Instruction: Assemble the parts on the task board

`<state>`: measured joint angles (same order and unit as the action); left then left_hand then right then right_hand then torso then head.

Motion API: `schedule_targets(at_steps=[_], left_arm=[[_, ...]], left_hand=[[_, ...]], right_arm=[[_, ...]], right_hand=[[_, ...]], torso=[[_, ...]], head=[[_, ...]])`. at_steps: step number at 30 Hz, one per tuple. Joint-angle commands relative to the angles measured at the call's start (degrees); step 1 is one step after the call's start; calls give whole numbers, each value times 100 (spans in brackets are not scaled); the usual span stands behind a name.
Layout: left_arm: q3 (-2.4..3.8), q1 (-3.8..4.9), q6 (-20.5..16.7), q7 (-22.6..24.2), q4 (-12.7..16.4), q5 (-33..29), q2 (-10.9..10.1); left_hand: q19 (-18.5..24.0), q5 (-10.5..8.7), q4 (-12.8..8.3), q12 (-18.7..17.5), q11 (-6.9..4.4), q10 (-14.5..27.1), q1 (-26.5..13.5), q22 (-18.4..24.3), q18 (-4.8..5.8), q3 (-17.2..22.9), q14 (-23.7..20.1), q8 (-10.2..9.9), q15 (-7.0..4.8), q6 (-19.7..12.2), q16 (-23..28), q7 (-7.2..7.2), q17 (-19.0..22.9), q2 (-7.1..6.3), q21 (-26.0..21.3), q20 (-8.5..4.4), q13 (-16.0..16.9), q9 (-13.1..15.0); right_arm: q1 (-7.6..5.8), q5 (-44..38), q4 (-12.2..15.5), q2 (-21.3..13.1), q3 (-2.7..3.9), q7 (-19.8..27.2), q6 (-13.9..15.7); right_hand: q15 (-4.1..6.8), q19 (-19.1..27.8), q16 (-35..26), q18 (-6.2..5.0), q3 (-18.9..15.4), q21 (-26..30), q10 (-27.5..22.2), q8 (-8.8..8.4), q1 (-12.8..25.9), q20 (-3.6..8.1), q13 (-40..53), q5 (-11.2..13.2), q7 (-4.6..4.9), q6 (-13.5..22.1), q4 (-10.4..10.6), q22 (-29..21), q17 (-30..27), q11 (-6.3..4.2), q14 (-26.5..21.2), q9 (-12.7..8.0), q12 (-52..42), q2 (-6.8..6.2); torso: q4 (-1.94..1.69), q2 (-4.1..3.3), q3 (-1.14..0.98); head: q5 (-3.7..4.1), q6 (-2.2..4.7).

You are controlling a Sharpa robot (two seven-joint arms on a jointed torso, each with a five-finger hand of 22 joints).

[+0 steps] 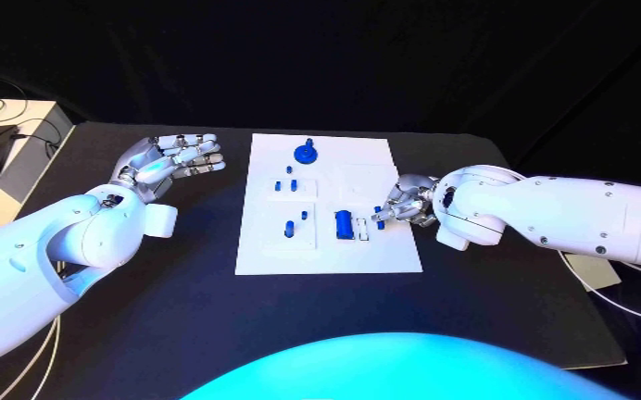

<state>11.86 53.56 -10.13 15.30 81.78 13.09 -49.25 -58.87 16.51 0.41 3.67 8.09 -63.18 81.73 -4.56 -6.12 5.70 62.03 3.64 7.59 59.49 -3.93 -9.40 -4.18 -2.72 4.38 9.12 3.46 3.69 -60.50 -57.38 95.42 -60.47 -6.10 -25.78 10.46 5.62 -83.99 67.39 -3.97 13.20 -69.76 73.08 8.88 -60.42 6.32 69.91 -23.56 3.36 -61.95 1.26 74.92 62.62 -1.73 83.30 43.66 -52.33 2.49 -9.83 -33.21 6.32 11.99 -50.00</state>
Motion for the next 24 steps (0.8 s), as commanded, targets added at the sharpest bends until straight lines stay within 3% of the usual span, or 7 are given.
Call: schedule_targets(at_steps=[1,16,24], left_arm=[[4,-5,98,16,10,-24,10],[4,-4,114,-2,24,-24,-7],[4,-4,120,-9,29,-23,-10]], left_hand=[[-26,18,32,-8,12,5,54,5,63,-12,1,-2,5,0,-14,-35,2,14,13,19,-7,-7],[-26,18,32,-8,12,5,54,5,63,-12,1,-2,5,0,-14,-35,2,14,13,19,-7,-7],[-26,18,32,-8,12,5,54,5,63,-12,1,-2,5,0,-14,-35,2,14,13,19,-7,-7]], right_arm=[[-23,314,83,18,-6,89,79],[30,247,-96,323,-40,-139,-132],[87,131,-178,409,-50,-149,-100]], right_hand=[[-32,-442,-22,38,1552,15,47,23,-31,-26,-8,-19,-4,-33,-1575,1005,1,-21,-4,4,16,87],[-33,-441,-22,40,1525,12,44,17,-30,-27,-9,-15,-4,-31,-1574,1005,4,-19,-2,7,17,97],[-28,-440,-31,40,1357,30,54,41,-10,-24,-9,95,-39,-22,-1510,1001,0,-30,-1,39,6,72]], torso=[[1,0,6],[-5,-3,5],[2,1,-5]], head=[[-7,0],[-16,0],[-38,0]])
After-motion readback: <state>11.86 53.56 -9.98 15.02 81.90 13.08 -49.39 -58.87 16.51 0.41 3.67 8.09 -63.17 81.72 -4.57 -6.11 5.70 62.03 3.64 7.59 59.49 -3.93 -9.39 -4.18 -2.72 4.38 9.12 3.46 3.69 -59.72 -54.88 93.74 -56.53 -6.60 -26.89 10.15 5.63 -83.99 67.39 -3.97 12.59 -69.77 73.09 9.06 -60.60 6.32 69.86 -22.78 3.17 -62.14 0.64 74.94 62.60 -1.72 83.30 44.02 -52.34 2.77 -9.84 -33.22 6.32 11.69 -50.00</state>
